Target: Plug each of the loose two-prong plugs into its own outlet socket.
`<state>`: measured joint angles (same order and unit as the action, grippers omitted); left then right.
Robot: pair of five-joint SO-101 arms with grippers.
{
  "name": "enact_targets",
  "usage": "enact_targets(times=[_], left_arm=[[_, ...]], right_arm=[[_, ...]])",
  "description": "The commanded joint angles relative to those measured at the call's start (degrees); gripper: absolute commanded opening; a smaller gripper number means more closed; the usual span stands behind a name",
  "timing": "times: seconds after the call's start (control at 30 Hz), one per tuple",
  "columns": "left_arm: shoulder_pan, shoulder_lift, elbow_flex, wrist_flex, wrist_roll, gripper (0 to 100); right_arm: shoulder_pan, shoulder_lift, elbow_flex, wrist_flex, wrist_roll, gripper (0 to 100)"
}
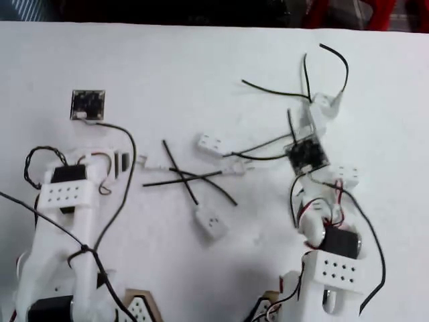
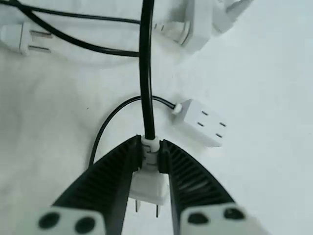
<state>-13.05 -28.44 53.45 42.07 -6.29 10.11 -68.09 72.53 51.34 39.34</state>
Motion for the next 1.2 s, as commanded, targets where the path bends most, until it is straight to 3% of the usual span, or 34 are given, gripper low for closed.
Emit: enact_targets(times=[0.0, 0.2, 0.4, 0.63, 0.97, 1.17], left_arm=[[-0.5, -1.8, -0.5, -1.1, 0.3, 21], [-0.3, -1.8, -0.5, -1.1, 0.3, 21], [-0.3, -1.8, -0.4, -1.1, 0.3, 21], [-0.3, -1.8, -0.4, -1.2, 0.3, 21], [-0.3, -1.7, 0.8, -3.9, 0.4, 21], [-0.3, -1.7, 0.8, -3.9, 0.4, 21]], right_arm=[[-1.3, -1.0, 1.9, -2.6, -0.6, 1.9], [-1.0, 3.7, 0.0, -1.4, -5.9, 11.5], [0.0, 25.0, -17.1, 3.1, -12.7, 8.3], [0.0, 42.6, -30.4, 13.0, -13.5, 13.5], [-1.4, 42.8, -26.6, 22.5, -10.9, 13.4], [-2.3, 43.3, -17.7, 10.2, -7.8, 13.6]])
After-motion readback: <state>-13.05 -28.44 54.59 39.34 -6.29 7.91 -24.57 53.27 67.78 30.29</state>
